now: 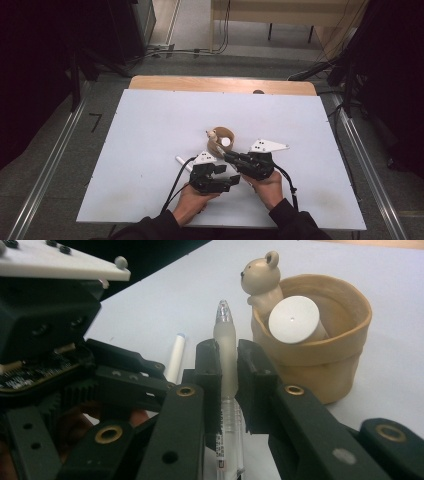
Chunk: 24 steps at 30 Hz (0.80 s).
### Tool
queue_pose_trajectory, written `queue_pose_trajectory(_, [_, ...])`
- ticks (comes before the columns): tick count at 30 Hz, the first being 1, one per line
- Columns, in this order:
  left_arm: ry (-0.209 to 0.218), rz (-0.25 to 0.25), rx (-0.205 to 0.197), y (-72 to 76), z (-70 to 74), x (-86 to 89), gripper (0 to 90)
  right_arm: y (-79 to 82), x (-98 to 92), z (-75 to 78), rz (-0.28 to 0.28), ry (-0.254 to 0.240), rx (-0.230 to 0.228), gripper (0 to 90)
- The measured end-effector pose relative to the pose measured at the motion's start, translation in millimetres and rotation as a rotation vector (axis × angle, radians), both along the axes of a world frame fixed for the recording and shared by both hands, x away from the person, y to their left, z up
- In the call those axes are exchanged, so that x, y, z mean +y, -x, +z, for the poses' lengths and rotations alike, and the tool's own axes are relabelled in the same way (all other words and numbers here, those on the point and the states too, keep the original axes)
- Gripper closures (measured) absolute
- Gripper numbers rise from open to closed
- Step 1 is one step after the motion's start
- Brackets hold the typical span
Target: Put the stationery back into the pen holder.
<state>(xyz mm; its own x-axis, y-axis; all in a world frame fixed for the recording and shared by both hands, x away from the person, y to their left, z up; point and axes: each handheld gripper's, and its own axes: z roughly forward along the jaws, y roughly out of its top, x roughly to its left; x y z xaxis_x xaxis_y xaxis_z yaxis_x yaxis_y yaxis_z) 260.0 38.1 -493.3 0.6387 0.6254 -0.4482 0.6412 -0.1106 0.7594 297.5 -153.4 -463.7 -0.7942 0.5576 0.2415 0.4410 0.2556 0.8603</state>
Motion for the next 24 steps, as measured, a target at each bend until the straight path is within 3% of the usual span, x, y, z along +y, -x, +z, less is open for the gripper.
queue_pose_trajectory(7, [0.068, -0.023, 0.058, -4.0, -2.3, -2.3, 37.3, -0.4, 3.1, -0.5, 0.005, -0.012, -0.002, 78.8])
queue_pose_trajectory(24, [0.161, -0.064, 0.153, -11.6, -9.5, -6.2, 56.7, 0.9, 5.5, -1.5, 0.011, -0.027, -0.008, 78.7])
